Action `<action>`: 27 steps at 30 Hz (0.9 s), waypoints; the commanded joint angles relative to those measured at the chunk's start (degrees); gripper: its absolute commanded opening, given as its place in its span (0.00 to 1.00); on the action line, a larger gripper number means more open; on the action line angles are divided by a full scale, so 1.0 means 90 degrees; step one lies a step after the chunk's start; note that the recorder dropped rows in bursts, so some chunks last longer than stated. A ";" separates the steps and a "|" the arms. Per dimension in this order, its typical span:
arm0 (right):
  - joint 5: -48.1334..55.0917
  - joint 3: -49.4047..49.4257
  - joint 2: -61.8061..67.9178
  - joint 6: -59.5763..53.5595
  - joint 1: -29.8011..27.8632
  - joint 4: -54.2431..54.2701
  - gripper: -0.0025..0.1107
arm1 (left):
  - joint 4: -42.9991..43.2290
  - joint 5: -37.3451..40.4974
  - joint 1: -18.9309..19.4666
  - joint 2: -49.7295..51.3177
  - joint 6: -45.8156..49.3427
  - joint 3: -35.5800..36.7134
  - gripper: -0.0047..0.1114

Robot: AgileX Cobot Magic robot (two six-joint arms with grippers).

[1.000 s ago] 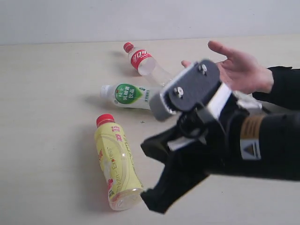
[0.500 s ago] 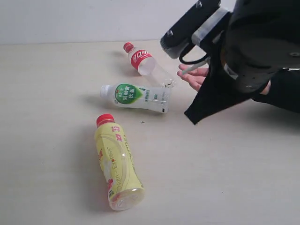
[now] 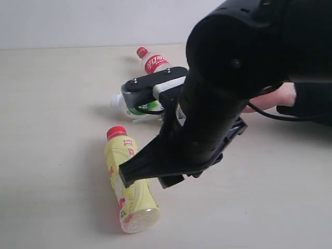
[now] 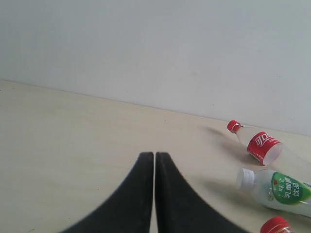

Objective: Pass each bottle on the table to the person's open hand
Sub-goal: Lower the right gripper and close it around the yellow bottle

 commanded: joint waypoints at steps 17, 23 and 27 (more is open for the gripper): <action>-0.1011 -0.1184 0.1718 -0.0948 -0.0003 0.0411 0.75 | -0.0036 -0.0057 0.0013 0.0031 -0.0002 0.0004 0.07; -0.1235 -0.1409 0.2041 -0.0635 -0.0003 0.0269 0.75 | -0.0036 -0.0057 0.0013 0.0031 -0.0002 0.0004 0.07; -0.1394 -0.1464 0.2228 -0.0059 -0.0003 -0.0119 0.75 | -0.0036 -0.0057 0.0013 0.0031 -0.0002 0.0004 0.07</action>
